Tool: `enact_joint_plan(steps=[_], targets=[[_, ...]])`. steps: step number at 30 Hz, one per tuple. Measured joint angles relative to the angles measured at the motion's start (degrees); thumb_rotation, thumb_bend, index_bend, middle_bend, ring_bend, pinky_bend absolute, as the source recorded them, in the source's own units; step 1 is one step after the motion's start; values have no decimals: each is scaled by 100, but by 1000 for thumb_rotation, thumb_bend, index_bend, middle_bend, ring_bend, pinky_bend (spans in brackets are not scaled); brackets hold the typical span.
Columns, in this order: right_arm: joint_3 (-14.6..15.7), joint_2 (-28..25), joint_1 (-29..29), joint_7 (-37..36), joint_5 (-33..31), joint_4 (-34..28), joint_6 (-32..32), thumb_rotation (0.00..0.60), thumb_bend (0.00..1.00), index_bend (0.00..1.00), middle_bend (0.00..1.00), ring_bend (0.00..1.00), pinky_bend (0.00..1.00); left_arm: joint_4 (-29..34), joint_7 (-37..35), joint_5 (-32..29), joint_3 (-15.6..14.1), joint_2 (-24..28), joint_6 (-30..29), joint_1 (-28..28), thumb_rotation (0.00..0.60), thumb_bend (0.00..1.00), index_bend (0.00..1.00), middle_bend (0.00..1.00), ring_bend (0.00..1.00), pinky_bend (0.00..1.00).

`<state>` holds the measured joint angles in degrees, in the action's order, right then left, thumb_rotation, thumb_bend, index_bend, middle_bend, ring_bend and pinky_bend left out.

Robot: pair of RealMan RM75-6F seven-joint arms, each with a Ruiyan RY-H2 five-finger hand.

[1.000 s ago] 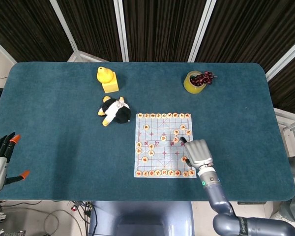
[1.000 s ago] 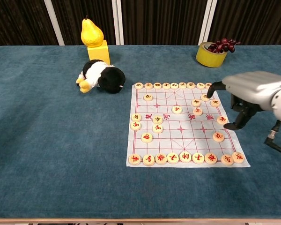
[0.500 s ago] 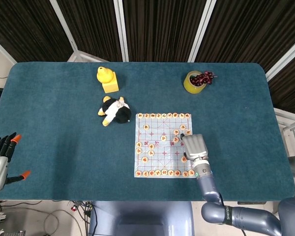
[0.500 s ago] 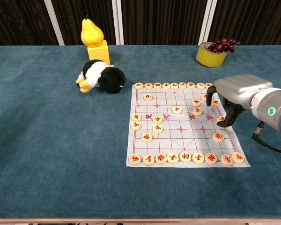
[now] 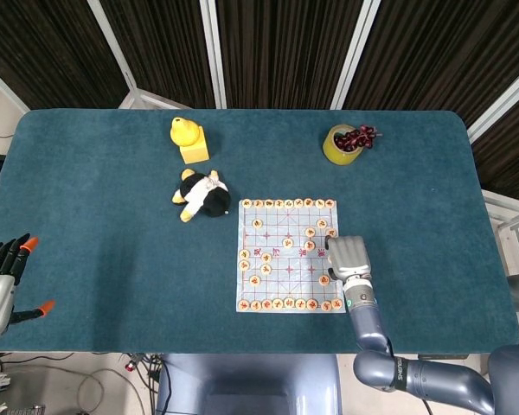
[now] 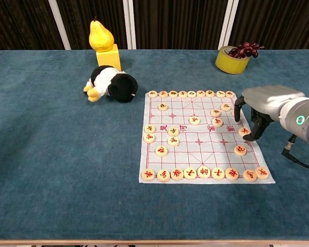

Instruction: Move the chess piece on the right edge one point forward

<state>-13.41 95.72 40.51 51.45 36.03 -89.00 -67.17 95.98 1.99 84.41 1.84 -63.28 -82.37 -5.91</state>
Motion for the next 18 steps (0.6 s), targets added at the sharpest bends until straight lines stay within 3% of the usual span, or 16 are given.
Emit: enact_joint_plan(steps=[18], targets=[[41,191,81,-268,-96,433,47,600,392,422,990,1000,1000,21,-42,-77,25,15,45,-18,600,0,0,0,0,0]])
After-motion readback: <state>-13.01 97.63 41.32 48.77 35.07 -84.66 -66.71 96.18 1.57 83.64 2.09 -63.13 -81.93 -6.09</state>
